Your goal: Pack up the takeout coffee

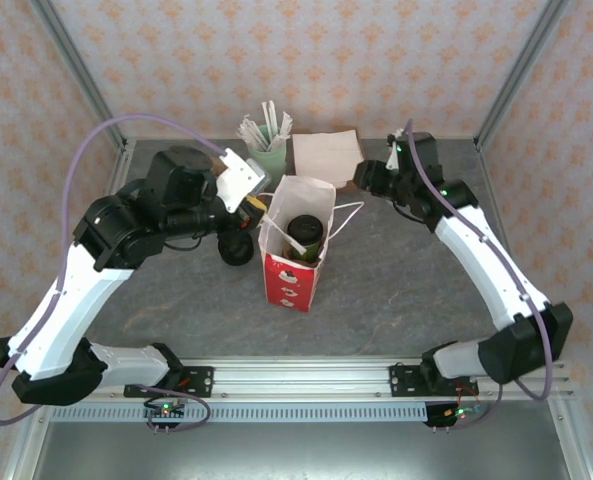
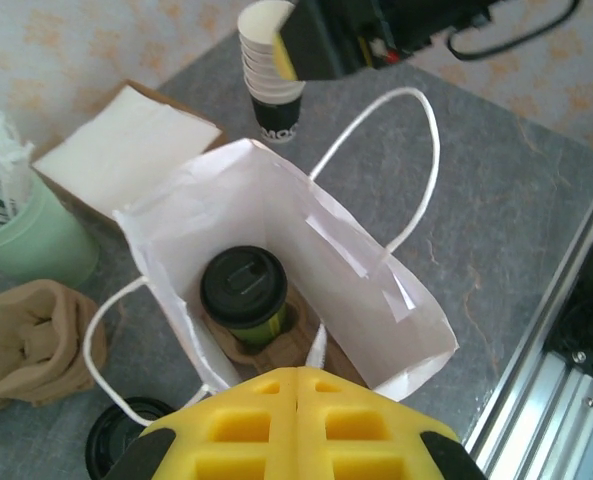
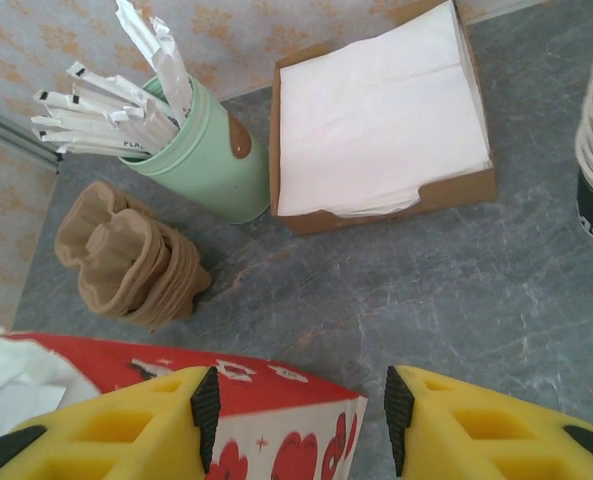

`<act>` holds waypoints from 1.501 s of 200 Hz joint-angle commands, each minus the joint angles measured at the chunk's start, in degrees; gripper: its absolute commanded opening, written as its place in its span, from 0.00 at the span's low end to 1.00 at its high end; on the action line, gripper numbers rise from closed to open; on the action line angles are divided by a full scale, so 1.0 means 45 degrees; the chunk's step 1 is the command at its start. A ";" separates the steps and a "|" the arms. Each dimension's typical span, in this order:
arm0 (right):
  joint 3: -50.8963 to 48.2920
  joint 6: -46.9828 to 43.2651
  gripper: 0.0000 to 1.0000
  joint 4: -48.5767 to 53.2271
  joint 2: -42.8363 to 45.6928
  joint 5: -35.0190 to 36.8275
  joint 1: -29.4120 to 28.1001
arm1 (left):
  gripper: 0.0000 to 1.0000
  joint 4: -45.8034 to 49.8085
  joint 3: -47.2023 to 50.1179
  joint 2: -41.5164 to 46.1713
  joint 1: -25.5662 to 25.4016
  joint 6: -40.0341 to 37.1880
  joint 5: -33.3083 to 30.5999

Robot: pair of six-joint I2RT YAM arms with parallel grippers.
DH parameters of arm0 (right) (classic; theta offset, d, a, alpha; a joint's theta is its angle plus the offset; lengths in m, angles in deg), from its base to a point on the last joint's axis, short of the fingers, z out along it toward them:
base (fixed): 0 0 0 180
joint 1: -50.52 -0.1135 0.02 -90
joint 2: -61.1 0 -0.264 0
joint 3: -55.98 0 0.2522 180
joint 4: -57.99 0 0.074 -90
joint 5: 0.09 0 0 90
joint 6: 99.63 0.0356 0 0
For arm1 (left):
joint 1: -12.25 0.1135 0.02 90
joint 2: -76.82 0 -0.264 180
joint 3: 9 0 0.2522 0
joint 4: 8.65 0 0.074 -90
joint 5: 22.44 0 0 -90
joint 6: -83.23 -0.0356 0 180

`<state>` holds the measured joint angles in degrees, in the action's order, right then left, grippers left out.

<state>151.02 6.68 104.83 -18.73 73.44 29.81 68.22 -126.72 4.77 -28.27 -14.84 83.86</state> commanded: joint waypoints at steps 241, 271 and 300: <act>1.0724 -0.3150 0.61 0.1027 -1.1707 0.3764 -0.0697 | 0.63 -0.1472 0.1206 0.1775 -0.0254 0.0180 -0.0988; 1.1665 -0.2919 0.65 0.1492 -1.2571 0.5068 -0.0694 | 0.78 -0.1255 0.1329 0.2008 -0.0255 0.0230 -0.0881; 1.1754 -0.2892 0.69 0.1249 -1.3041 0.5344 -0.0691 | 0.85 -0.1408 0.1652 0.2227 -0.0255 0.0427 -0.1204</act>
<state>201.44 -6.48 109.11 -75.65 93.24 26.77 63.66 -121.48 14.47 -29.03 -14.06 81.00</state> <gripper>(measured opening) 0.674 0.819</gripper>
